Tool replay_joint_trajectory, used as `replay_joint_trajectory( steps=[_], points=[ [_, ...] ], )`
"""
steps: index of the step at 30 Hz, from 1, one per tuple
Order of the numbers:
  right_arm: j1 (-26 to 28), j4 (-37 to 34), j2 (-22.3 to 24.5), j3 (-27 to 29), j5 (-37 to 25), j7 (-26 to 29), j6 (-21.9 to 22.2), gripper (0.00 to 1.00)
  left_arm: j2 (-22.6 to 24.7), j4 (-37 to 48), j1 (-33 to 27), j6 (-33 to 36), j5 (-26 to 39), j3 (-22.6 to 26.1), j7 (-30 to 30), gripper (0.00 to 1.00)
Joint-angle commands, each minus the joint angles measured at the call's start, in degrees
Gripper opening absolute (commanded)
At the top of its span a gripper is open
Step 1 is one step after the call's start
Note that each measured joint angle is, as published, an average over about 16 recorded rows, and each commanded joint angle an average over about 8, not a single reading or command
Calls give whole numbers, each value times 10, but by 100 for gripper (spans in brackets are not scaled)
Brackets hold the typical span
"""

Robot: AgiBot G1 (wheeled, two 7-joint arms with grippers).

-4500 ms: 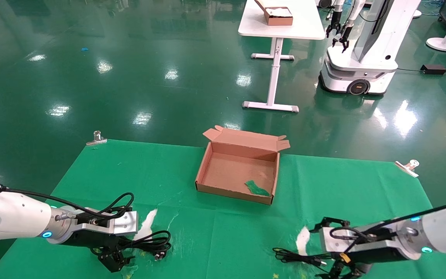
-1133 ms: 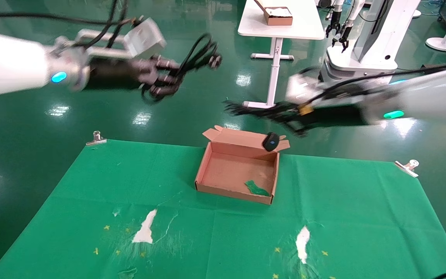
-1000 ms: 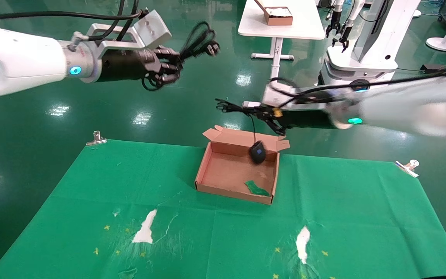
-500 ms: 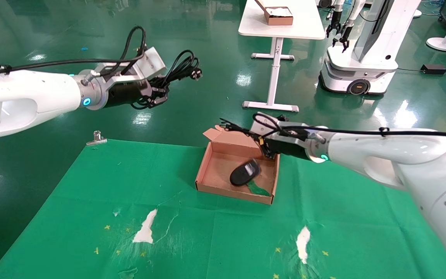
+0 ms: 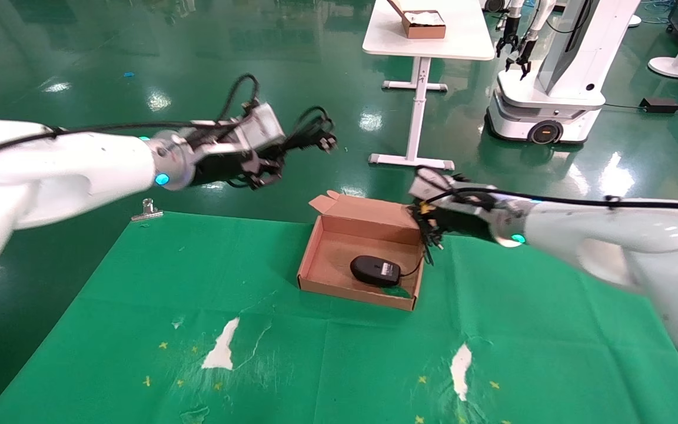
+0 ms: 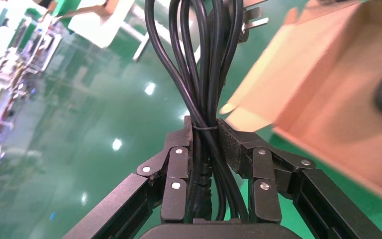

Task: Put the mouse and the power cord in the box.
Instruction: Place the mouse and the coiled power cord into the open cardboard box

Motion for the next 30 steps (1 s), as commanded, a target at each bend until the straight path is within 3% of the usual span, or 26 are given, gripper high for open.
replay_joint_trajectory(
  steps=[1,6,14,21,24,25,30],
  points=[
    [4,-8,5,3,5,-3,2,100,3,-11,7,2,1,2,-2,0],
    [40,-14,56,8,10,-27,-33,100,6,-76,40,16,0,29,-23,0],
    [99,-14,153,4,2,-61,-124,100,6,-167,89,47,-9,95,-72,0],
    [142,-11,215,-24,-38,-65,-246,100,9,-207,100,-16,-32,139,-142,0],
    [155,-15,227,-35,-53,-57,-279,100,10,-219,99,-52,-37,163,-169,0],
    [159,-16,228,-38,-57,-56,-284,100,10,-222,99,-63,-38,171,-178,6],
    [178,-21,233,-50,-74,-55,-296,100,10,-233,93,-110,-39,213,-221,69]
  ],
)
